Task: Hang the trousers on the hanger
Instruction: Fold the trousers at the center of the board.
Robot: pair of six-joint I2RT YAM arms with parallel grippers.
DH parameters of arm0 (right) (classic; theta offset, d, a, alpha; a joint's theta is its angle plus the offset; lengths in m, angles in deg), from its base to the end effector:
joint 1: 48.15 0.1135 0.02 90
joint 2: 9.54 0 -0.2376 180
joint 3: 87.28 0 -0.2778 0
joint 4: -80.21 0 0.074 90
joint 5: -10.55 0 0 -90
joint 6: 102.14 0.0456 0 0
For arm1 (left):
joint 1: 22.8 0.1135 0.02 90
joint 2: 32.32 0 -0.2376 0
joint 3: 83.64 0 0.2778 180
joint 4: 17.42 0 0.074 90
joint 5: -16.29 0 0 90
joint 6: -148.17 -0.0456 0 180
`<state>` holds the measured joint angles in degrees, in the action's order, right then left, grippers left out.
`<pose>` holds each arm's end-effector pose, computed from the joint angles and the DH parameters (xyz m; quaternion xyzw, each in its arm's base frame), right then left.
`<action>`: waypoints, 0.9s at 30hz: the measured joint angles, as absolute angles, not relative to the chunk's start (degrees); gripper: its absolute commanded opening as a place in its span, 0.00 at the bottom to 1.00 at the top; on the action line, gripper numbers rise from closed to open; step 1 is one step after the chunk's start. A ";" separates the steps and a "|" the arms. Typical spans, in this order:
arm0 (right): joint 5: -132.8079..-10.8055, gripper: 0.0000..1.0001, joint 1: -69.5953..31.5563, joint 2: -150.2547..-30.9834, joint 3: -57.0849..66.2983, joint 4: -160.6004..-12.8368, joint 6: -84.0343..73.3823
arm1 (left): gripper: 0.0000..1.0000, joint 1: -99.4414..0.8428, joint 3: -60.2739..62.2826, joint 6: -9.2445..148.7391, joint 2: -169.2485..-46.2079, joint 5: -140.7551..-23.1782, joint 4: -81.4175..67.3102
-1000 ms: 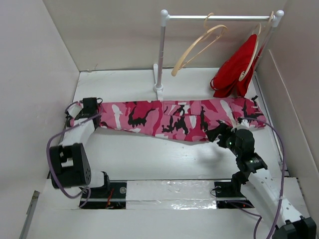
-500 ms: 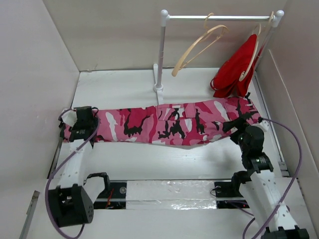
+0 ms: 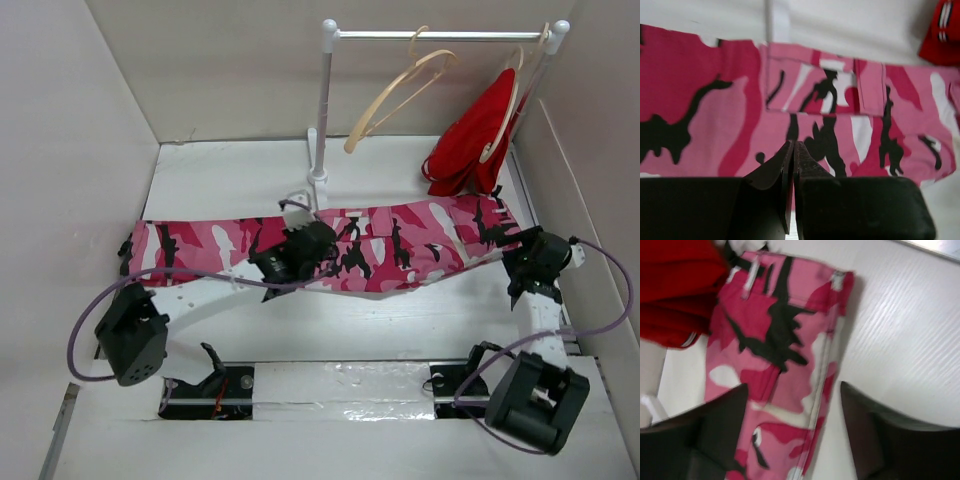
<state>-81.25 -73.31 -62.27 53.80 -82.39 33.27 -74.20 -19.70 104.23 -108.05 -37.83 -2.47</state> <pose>0.2240 -0.1068 0.1743 0.5095 0.7067 0.0728 0.4855 0.2283 -0.2431 0.2371 -0.1236 0.8167 -0.2020 0.5262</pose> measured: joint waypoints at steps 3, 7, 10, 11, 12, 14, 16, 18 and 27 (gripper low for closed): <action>-77.99 0.97 -78.87 -68.91 53.46 -85.38 33.35 | 0.00 -80.36 -19.24 101.89 -112.11 -35.01 -5.11; -74.63 0.96 -83.02 -78.05 53.02 -89.29 34.71 | 0.01 -81.56 -19.55 97.85 -112.70 -33.98 -9.42; -72.88 0.86 -83.17 -85.00 50.57 -90.45 35.28 | 0.07 -81.32 -21.71 94.94 -111.02 -33.50 -13.64; -72.44 0.84 -83.17 -87.25 49.35 -90.82 35.47 | 0.11 -81.28 -22.92 93.89 -109.97 -33.32 -14.64; -72.09 0.83 -83.17 -89.33 48.10 -91.43 35.82 | 0.12 -81.23 -24.12 93.06 -108.92 -33.32 -15.36; -71.31 0.74 -83.17 -92.39 46.33 -93.34 36.31 | 0.15 -80.82 -26.50 91.25 -106.38 -33.41 -16.57; -70.69 0.55 -83.15 -94.57 45.32 -94.71 36.52 | 0.20 -80.01 -28.40 89.85 -103.98 -34.05 -17.64; -70.34 0.34 -83.00 -95.95 44.78 -95.19 36.66 | 0.24 -78.28 -29.95 88.95 -101.82 -35.01 -18.97; -69.69 0.00 -82.06 -90.14 47.95 -97.49 38.23 | 0.25 -73.32 -33.89 88.63 -97.69 -40.62 -21.59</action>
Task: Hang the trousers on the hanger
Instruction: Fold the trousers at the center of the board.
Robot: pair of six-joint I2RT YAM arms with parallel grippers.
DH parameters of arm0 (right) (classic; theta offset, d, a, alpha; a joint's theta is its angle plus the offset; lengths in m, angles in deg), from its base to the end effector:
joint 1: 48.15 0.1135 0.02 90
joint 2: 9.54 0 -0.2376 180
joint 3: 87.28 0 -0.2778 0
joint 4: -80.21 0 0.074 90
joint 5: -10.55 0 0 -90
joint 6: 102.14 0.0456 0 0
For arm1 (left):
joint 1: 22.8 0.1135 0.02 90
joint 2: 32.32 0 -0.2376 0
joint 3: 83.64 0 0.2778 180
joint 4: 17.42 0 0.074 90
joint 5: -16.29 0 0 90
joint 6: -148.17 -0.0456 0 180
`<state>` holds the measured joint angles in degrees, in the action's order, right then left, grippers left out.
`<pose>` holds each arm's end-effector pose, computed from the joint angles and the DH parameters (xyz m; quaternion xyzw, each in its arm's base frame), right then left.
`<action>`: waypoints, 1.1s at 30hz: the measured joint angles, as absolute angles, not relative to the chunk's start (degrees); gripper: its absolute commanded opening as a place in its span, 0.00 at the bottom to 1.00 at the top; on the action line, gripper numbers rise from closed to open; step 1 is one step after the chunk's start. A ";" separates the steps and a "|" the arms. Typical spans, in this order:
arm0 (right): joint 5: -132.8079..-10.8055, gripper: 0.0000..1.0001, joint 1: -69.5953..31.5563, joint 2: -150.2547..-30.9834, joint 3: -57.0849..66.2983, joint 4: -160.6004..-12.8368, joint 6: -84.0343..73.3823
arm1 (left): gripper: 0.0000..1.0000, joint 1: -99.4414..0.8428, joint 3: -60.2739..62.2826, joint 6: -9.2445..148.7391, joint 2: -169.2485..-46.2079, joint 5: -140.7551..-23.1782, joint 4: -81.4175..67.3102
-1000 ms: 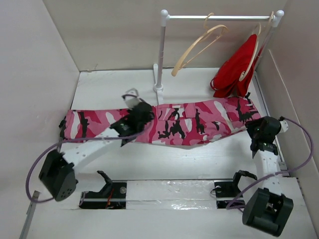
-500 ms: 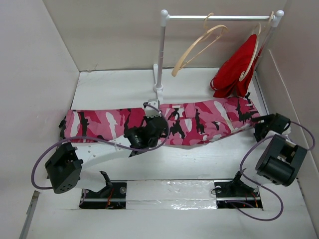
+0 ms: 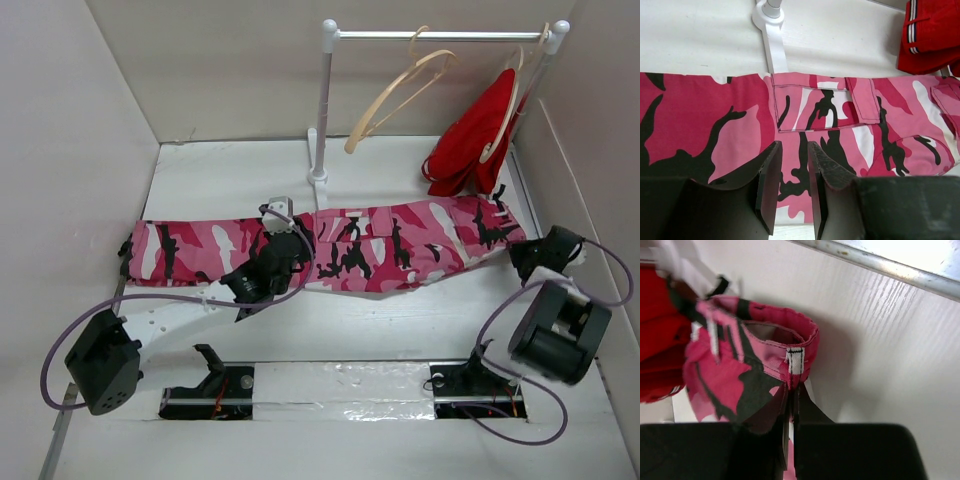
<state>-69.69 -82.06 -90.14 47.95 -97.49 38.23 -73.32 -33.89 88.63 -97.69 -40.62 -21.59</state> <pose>0.2533 -0.1609 0.1119 0.5736 0.6894 0.1381 0.4203 0.2090 -0.2146 0.2324 -0.0483 0.7621 -0.2264 0.6046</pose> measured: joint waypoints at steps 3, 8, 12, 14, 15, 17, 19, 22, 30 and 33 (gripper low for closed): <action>-71.85 0.00 -78.04 -75.54 50.85 -94.01 36.92 | 0.24 -73.37 -34.08 88.67 -97.73 -41.26 -21.90; -76.20 0.00 -59.02 -47.06 51.25 -86.08 32.41 | 0.10 -73.34 -34.11 89.98 -98.65 -41.37 -22.53; -79.76 0.00 -42.56 -30.23 52.91 -77.93 32.50 | 0.04 -73.80 -34.85 91.58 -99.87 -41.30 -23.19; -81.03 0.00 -38.17 -28.41 53.06 -75.63 32.83 | 0.03 -74.98 -35.24 92.69 -101.03 -40.67 -23.12; -82.30 0.00 -34.56 -28.21 52.95 -74.45 32.98 | 0.02 -75.79 -35.40 93.39 -101.86 -40.49 -23.19; -84.44 0.00 -28.27 -30.34 51.75 -72.48 33.05 | 0.00 -77.56 -36.12 94.85 -103.65 -40.14 -23.12; -87.61 0.00 -21.62 -34.42 48.21 -69.66 32.59 | 0.00 -79.03 -37.17 96.56 -105.82 -39.73 -23.06; -93.64 0.00 -12.92 -40.13 39.62 -66.78 30.67 | 0.00 -80.16 -38.65 98.90 -109.18 -39.34 -22.45; -106.52 0.00 2.24 -42.38 20.67 -66.10 23.52 | 0.00 -84.73 -39.00 104.23 -118.19 -37.61 -21.90; -108.88 0.00 3.18 -42.25 15.90 -64.57 20.26 | 0.00 -87.00 -36.31 105.72 -123.28 -36.28 -22.03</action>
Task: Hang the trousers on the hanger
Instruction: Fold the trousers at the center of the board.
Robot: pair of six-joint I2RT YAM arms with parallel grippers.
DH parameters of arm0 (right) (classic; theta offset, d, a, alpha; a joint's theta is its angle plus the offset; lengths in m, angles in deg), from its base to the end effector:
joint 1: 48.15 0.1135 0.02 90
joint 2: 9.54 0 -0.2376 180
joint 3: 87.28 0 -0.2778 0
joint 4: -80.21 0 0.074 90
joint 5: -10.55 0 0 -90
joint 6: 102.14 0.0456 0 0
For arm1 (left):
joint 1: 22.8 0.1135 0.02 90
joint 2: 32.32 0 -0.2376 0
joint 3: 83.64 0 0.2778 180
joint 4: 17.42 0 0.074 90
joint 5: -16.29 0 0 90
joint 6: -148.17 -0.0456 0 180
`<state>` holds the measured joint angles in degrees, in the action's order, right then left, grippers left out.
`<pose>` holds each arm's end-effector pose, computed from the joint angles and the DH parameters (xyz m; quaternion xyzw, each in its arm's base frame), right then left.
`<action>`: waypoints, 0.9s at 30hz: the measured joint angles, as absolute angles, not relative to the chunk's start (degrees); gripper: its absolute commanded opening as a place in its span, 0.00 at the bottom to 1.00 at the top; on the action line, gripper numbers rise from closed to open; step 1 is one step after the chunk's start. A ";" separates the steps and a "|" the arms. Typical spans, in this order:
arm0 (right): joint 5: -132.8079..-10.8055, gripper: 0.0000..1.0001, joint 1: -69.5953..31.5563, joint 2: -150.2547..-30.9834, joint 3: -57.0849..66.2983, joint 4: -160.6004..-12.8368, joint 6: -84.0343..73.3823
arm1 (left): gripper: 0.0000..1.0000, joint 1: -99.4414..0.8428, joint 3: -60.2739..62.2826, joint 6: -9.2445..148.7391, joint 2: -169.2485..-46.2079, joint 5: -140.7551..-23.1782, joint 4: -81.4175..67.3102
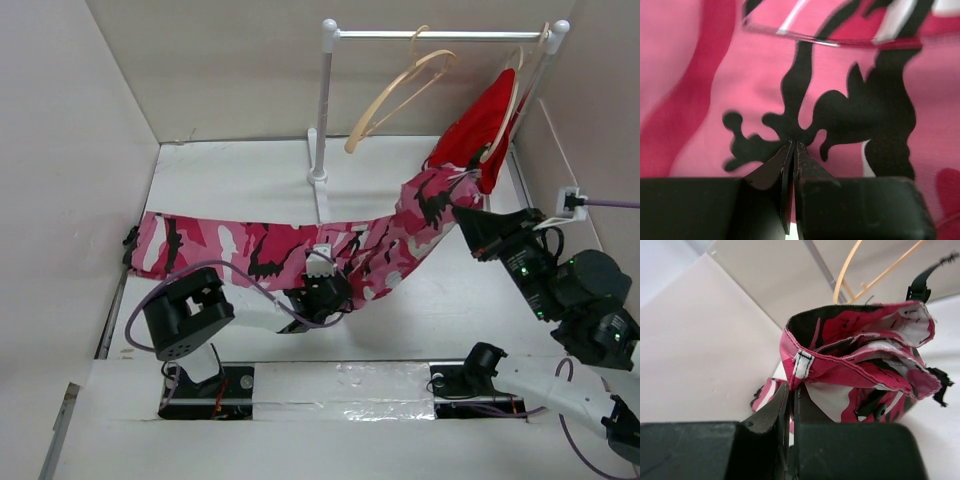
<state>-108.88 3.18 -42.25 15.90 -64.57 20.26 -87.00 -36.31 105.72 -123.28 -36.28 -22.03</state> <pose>0.0999 0.0890 0.4528 0.0870 0.6520 0.3674 0.6575 0.1602 -0.2676 0.0900 -0.0128 0.8659 -0.1749 0.4684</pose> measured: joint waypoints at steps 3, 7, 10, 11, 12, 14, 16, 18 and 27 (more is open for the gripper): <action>-110.76 0.00 3.32 -42.49 11.71 -61.71 17.42 | 0.00 -90.55 -31.83 106.55 -127.39 -35.73 -22.21; -112.22 0.00 3.32 -44.13 4.65 -57.64 13.92 | 0.00 -94.55 -26.65 107.40 -131.67 -35.53 -21.90; -113.42 0.00 3.32 -44.10 2.31 -56.77 12.37 | 0.00 -95.16 -25.25 107.86 -132.37 -35.27 -20.98; -114.01 0.00 3.32 -44.02 1.76 -56.11 11.91 | 0.00 -95.05 -25.25 108.12 -132.31 -34.85 -20.61; -114.69 0.00 3.32 -43.89 1.33 -55.54 11.50 | 0.00 -95.05 -25.32 108.36 -132.26 -34.57 -20.17; -115.72 0.00 3.36 -43.45 0.82 -54.34 10.73 | 0.00 -94.65 -26.30 108.71 -131.45 -34.55 -20.22; -116.35 0.00 3.67 -42.92 0.43 -53.18 10.06 | 0.00 -94.48 -28.07 108.73 -129.47 -34.79 -20.59; -116.55 0.00 4.04 -42.79 -0.12 -52.53 9.53 | 0.00 -93.87 -29.28 108.41 -127.76 -35.82 -21.59; -113.25 0.00 4.45 -53.11 -4.64 -52.66 7.00 | 0.00 -101.80 -18.33 107.03 -135.13 -39.47 -25.68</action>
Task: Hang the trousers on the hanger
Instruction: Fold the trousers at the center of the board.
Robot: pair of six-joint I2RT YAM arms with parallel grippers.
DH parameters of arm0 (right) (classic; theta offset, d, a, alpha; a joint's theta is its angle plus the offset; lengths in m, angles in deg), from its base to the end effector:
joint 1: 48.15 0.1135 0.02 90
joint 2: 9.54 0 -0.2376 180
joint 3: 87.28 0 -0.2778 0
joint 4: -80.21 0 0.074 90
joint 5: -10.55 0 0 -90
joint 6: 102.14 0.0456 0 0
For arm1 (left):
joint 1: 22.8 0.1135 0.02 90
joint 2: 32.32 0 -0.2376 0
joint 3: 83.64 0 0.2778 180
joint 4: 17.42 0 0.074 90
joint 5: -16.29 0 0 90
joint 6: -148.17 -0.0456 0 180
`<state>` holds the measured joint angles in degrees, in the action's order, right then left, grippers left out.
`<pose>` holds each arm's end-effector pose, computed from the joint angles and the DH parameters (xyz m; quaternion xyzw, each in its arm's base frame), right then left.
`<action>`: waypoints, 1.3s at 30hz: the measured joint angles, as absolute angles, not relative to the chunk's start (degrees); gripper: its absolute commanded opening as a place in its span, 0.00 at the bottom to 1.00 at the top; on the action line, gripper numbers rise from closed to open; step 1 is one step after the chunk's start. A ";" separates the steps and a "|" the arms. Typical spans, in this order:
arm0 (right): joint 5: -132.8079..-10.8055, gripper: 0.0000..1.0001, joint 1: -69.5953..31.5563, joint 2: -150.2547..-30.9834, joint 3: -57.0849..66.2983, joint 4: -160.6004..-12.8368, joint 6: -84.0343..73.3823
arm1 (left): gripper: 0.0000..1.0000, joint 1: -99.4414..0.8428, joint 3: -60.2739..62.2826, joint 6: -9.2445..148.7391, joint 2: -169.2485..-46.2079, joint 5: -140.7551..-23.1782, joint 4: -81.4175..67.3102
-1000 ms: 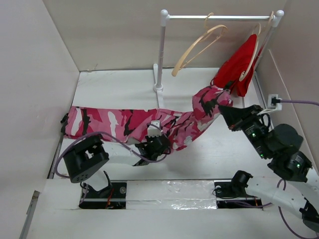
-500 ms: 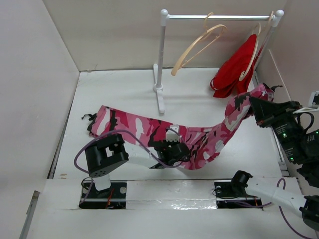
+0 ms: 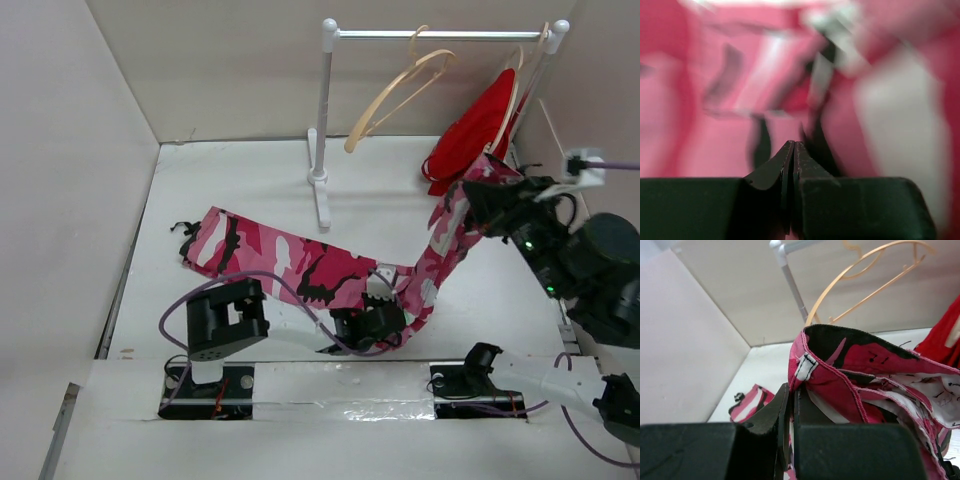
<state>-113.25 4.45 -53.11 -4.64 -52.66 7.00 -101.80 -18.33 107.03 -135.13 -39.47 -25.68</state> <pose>0.0949 0.0824 0.5144 0.0248 0.6717 0.2622 0.6924 0.0997 -0.3785 0.1215 0.0706 0.8348 -0.3225 0.4405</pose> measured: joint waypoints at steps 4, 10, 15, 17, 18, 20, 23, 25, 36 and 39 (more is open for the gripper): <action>-110.21 0.00 4.71 -61.46 -5.82 -53.69 5.62 | 0.00 -104.53 -17.95 108.23 -138.95 -42.31 -27.85; -107.09 0.00 5.59 -75.01 -11.55 -56.64 4.13 | 0.00 -103.83 -22.94 109.70 -135.24 -40.62 -26.84; -105.60 0.00 6.75 -82.75 -17.75 -59.44 3.17 | 0.10 -99.18 -32.18 109.26 -114.30 -36.78 -21.20; -105.27 0.00 6.86 -85.92 -21.25 -59.87 2.73 | 0.11 -95.59 -34.76 109.74 -104.40 -34.85 -19.39; -105.10 0.00 7.05 -87.73 -23.33 -60.29 2.45 | 0.11 -93.52 -36.16 109.98 -99.02 -33.85 -17.97; -104.68 0.00 7.10 -91.67 -27.35 -61.47 1.92 | 0.15 -90.00 -39.11 110.57 -87.78 -31.77 -14.80; -104.07 0.00 7.16 -98.81 -34.98 -61.80 1.03 | 0.19 -86.44 -42.35 110.39 -71.52 -30.59 -9.22; -103.81 0.00 7.18 -104.36 -41.03 -61.77 0.59 | 0.19 -83.84 -43.07 109.76 -63.13 -30.79 -6.05; -97.93 0.00 7.08 -125.39 -56.75 -63.48 2.10 | 0.20 -80.53 -36.01 106.68 -49.03 -29.54 8.39; -94.17 0.26 7.27 -130.94 -56.77 -67.83 4.61 | 0.21 -80.53 -34.46 106.46 -44.07 -28.06 9.99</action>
<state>-94.17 7.27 -130.94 -56.77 -67.83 4.61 -80.53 -34.46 106.46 -44.07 -28.06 9.99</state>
